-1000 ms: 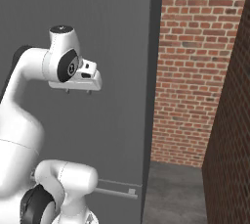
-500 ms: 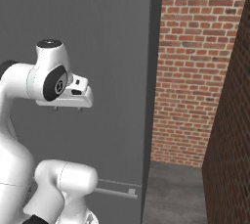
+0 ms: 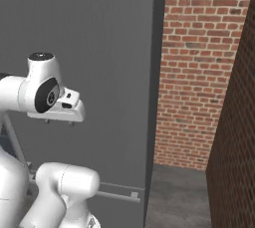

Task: Grab a lemon wedge from the fridge and one ice cube from the ice bowl, and put them in the glass of lemonade.

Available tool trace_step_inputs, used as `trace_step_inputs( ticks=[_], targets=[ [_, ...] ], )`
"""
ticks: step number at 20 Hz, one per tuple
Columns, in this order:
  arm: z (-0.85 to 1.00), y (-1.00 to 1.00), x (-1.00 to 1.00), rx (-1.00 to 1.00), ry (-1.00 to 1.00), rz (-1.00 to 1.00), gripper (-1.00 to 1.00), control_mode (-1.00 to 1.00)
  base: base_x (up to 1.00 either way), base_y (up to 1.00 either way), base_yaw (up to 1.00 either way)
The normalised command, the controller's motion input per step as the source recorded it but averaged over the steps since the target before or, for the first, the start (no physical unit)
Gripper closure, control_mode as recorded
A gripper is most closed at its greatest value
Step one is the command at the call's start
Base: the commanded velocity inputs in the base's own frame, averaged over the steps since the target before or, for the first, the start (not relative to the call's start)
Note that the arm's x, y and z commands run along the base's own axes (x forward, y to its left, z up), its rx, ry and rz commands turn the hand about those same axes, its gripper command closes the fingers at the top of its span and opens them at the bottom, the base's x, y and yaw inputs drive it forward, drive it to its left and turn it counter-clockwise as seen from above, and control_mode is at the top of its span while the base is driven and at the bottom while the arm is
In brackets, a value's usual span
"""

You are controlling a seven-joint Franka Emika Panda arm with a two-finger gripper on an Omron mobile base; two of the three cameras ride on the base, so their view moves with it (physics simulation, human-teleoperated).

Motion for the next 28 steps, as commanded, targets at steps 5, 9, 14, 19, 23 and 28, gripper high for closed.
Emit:
trace_step_inputs(
  ticks=[5,9,14,19,23,28],
  targets=[
    [-0.1,0.95,-0.2,0.0,0.0,-0.23,-1.0,-1.0,0.0,0.0,0.0],
    [0.0,0.88,-0.25,-0.01,0.02,-0.22,-1.0,-1.0,0.0,0.0,0.0],
    [0.0,-0.02,0.0,-0.01,0.08,-0.03,-1.0,-1.0,0.0,0.0,0.0],
    [0.0,-0.75,-0.09,0.01,0.04,-0.01,-1.0,-1.0,0.0,0.0,0.0],
    [0.03,-0.28,0.0,0.0,0.0,0.01,-1.0,-1.0,0.0,0.0,0.0],
    [0.0,-0.05,0.0,0.0,0.0,0.0,-1.0,-1.0,0.0,0.0,0.0]
  ],
)
